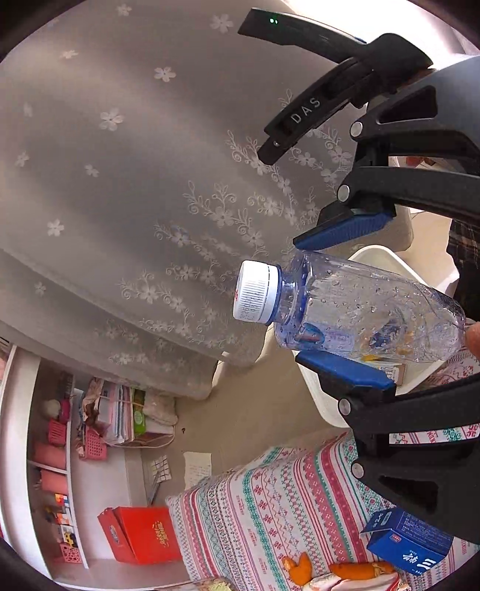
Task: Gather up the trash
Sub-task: 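Lower the water bottle into the white bin and open the left tool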
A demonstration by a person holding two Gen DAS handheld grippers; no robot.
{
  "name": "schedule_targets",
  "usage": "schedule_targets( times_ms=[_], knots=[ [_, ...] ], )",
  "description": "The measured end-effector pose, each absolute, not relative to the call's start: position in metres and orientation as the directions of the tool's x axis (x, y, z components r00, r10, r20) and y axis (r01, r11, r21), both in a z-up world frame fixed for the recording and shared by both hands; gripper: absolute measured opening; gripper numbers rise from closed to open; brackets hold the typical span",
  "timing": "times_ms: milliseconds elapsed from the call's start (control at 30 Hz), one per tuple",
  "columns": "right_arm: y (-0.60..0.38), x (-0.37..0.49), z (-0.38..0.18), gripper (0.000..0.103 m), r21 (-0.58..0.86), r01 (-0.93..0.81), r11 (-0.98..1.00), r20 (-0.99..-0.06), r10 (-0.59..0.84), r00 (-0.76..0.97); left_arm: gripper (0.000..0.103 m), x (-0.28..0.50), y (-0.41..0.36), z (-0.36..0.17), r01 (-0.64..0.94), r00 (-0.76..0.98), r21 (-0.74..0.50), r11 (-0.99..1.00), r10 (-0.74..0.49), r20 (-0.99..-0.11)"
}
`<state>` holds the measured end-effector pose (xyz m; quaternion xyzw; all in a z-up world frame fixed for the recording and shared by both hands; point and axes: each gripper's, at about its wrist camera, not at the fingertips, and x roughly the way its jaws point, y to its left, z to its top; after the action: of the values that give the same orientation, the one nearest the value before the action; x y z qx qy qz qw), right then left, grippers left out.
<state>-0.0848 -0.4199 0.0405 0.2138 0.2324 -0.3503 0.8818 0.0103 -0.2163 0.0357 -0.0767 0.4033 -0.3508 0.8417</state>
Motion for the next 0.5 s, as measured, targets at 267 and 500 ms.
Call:
schedule_targets(
  times_ms=[267, 500],
  knots=[
    [-0.427, -0.088, 0.042, 0.096, 0.239, 0.73, 0.64, -0.554, -0.528, 0.644, 0.072, 0.01, -0.244, 0.019, 0.555, 0.358, -0.415, 0.721, -0.657, -0.663],
    [-0.421, -0.084, 0.041, 0.096, 0.211, 0.726, 0.655, -0.562, -0.526, 0.638, 0.083, 0.009, -0.241, 0.011, 0.54, 0.364, -0.39, 0.746, -0.625, -0.691]
  ],
)
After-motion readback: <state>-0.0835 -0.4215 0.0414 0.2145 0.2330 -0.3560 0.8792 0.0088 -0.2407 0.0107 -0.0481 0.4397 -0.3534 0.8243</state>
